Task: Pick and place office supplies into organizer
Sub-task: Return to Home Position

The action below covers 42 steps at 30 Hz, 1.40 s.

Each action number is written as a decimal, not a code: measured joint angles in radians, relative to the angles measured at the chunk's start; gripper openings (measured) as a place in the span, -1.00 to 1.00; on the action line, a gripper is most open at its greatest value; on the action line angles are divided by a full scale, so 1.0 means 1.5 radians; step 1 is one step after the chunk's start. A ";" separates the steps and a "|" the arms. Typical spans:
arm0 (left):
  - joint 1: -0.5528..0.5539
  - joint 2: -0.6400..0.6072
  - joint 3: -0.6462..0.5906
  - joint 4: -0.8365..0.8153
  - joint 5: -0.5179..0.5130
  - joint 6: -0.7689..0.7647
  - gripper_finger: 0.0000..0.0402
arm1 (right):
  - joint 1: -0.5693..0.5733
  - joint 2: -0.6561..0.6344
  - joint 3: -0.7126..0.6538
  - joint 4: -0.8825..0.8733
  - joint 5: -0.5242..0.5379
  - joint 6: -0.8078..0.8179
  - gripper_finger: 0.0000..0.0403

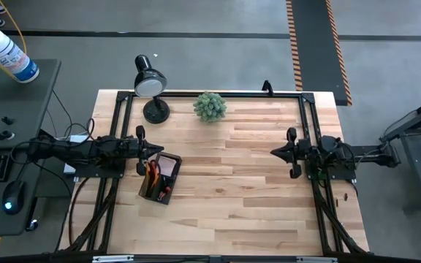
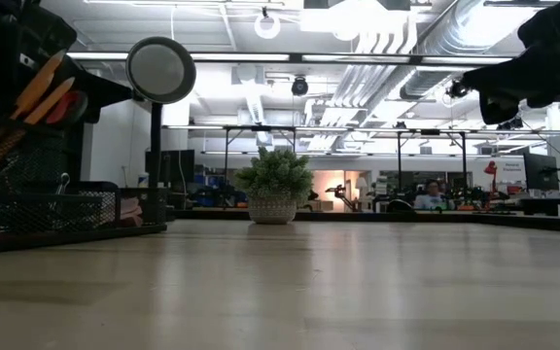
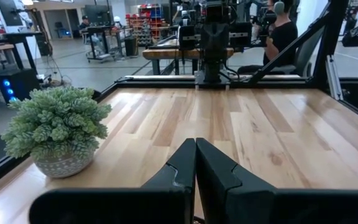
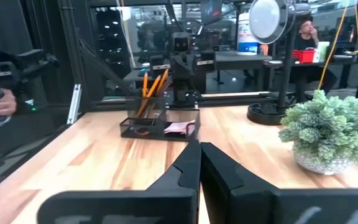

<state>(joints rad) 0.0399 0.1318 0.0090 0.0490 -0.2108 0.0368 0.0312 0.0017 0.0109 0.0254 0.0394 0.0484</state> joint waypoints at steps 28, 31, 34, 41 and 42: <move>-0.001 0.000 0.000 0.005 0.023 -0.063 -1.00 | 0.000 0.001 0.000 -0.004 0.004 -0.002 -1.00; -0.001 0.001 0.000 0.004 0.023 -0.063 -1.00 | 0.000 0.003 0.000 -0.004 0.004 -0.002 -1.00; -0.001 0.001 0.000 0.002 0.023 -0.063 -1.00 | 0.000 0.003 0.000 -0.004 0.004 -0.002 -0.99; -0.001 0.001 0.000 0.002 0.023 -0.063 -1.00 | 0.000 0.003 0.000 -0.004 0.004 -0.002 -0.99; -0.001 0.001 0.000 0.002 0.023 -0.063 -1.00 | 0.000 0.003 0.000 -0.004 0.004 -0.002 -0.99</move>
<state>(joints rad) 0.0391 0.1326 0.0093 0.0521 -0.1761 -0.0578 0.0311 0.0055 0.0109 0.0196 0.0448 0.0448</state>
